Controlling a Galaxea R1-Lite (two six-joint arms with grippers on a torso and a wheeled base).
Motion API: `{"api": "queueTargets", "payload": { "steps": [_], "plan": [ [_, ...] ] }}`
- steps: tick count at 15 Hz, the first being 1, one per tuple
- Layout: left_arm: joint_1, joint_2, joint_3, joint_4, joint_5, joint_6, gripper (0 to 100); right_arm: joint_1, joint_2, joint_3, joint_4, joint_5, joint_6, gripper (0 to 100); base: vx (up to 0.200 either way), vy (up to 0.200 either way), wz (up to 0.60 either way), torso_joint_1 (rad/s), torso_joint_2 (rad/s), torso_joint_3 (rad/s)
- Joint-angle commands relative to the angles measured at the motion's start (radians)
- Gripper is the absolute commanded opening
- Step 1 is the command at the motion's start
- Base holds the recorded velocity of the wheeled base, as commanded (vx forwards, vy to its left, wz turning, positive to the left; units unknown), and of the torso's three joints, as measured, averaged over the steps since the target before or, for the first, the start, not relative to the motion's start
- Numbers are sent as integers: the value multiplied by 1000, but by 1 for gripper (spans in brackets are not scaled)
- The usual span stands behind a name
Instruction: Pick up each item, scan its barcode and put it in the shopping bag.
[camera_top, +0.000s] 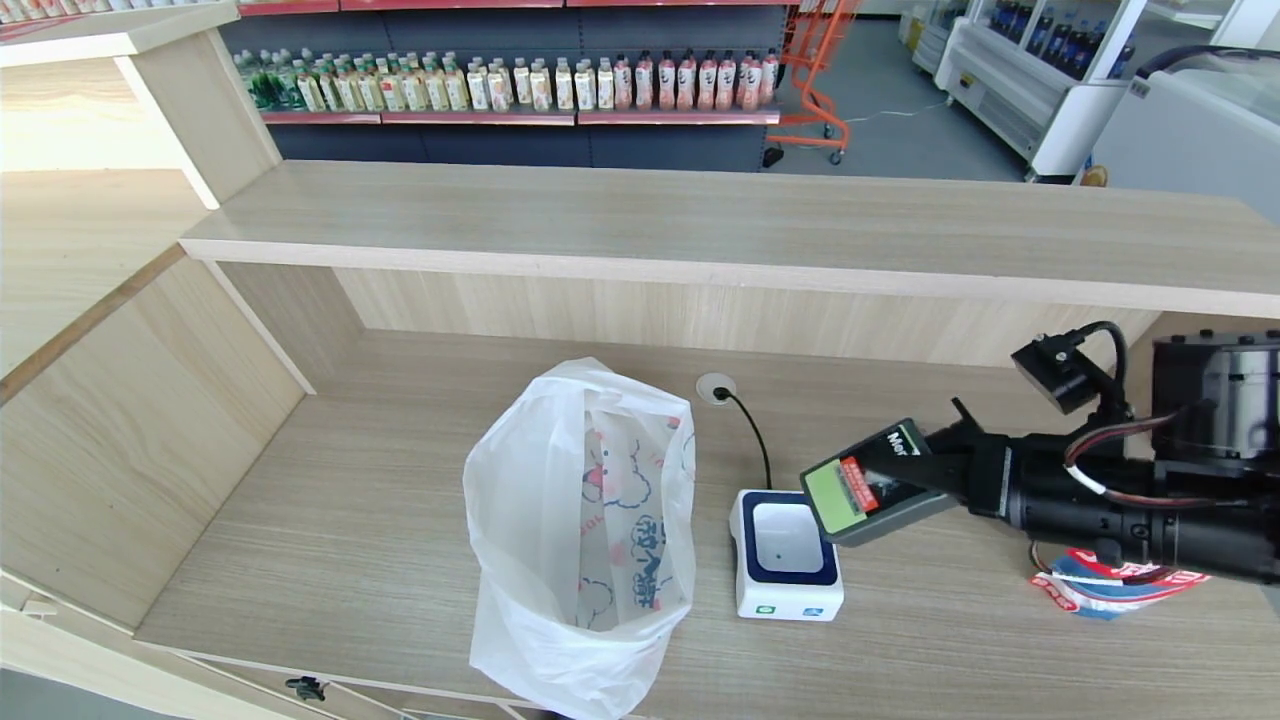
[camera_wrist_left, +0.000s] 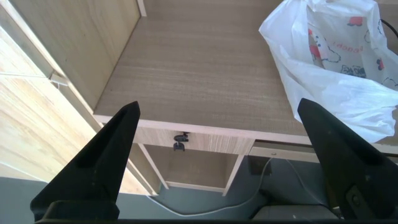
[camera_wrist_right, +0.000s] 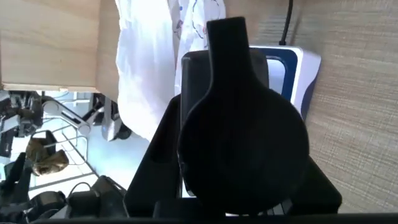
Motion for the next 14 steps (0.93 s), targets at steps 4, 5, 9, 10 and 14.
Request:
{"api": "queueTargets", "payload": {
  "steps": [4, 5, 9, 10, 14],
  "plan": [
    [0, 0, 0, 0, 0, 0, 100, 47, 185, -14, -2, -64, 2, 0, 0, 0, 0, 0, 0, 0],
    [0, 0, 0, 0, 0, 0, 100, 55, 197, -25, -2, -65, 2, 0, 0, 0, 0, 0, 0, 0],
    [0, 0, 0, 0, 0, 0, 100, 87, 251, -71, -2, -72, 0, 0, 0, 0, 0, 0, 0, 0],
    [0, 0, 0, 0, 0, 0, 100, 98, 257, -71, -2, -93, -7, 0, 0, 0, 0, 0, 0, 0],
    [0, 0, 0, 0, 0, 0, 100, 101, 275, -71, -4, -124, -53, 0, 0, 0, 0, 0, 0, 0]
  ]
}}
